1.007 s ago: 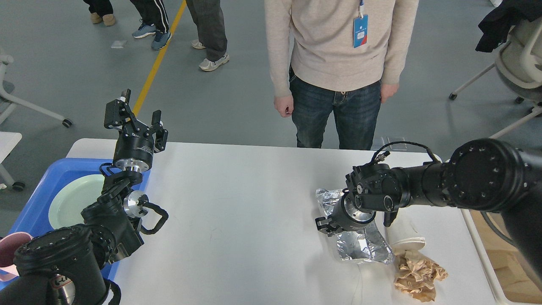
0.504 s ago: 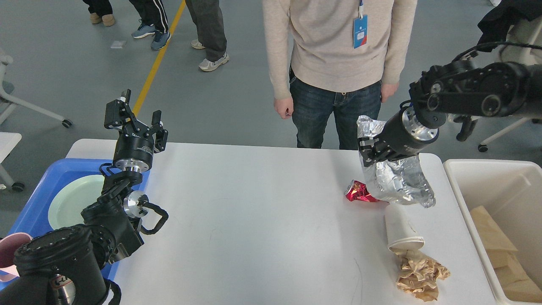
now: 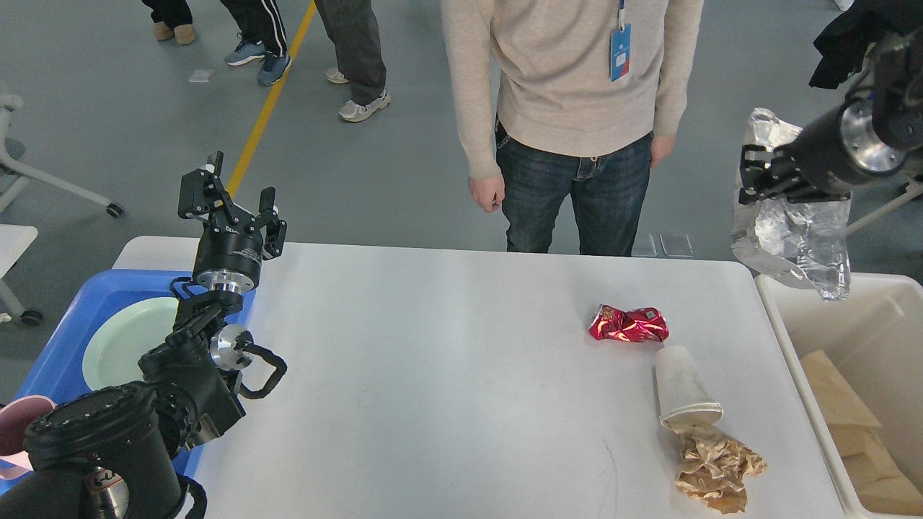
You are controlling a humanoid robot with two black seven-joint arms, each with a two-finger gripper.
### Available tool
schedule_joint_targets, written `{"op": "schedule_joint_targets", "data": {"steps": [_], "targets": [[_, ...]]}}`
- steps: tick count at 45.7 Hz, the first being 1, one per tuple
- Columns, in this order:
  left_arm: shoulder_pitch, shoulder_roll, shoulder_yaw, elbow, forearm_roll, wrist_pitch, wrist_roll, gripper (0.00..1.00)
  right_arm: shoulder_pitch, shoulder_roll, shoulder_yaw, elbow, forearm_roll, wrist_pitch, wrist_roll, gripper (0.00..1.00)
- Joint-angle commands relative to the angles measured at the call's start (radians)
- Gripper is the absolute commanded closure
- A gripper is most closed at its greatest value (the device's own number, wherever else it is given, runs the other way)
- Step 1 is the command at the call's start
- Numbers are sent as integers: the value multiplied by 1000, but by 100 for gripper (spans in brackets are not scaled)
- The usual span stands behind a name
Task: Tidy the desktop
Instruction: 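Lift the foil wrapper and drop it into the white bin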
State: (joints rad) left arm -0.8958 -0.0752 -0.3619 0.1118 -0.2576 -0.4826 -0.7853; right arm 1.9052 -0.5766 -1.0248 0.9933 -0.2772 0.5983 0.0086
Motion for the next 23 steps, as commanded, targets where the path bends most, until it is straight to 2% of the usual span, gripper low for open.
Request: {"op": "schedule_joint_targets", "data": {"steps": [1, 7, 14, 18, 19, 20, 23], "targets": [[0, 0, 0, 0, 0, 1, 0, 3, -198, -46, -6, -94, 1, -130, -1, 100], [0, 0, 0, 0, 0, 1, 0, 3, -363, -80, 12, -154, 3, -282, 1, 100], [0, 0, 0, 0, 0, -1, 0, 3, -636, -74, 67, -266, 35, -537, 1, 100], [0, 0, 0, 0, 0, 1, 0, 3, -793, -62, 143, -370, 50, -614, 2, 100], [0, 0, 0, 0, 0, 1, 0, 3, -825, -55, 163, -396, 50, -621, 2, 94], [0, 0, 0, 0, 0, 1, 0, 3, -859, -46, 181, -424, 50, -623, 2, 78], [0, 0, 0, 0, 0, 1, 1, 3, -942, -17, 224, -513, 50, -629, 2, 22]]}}
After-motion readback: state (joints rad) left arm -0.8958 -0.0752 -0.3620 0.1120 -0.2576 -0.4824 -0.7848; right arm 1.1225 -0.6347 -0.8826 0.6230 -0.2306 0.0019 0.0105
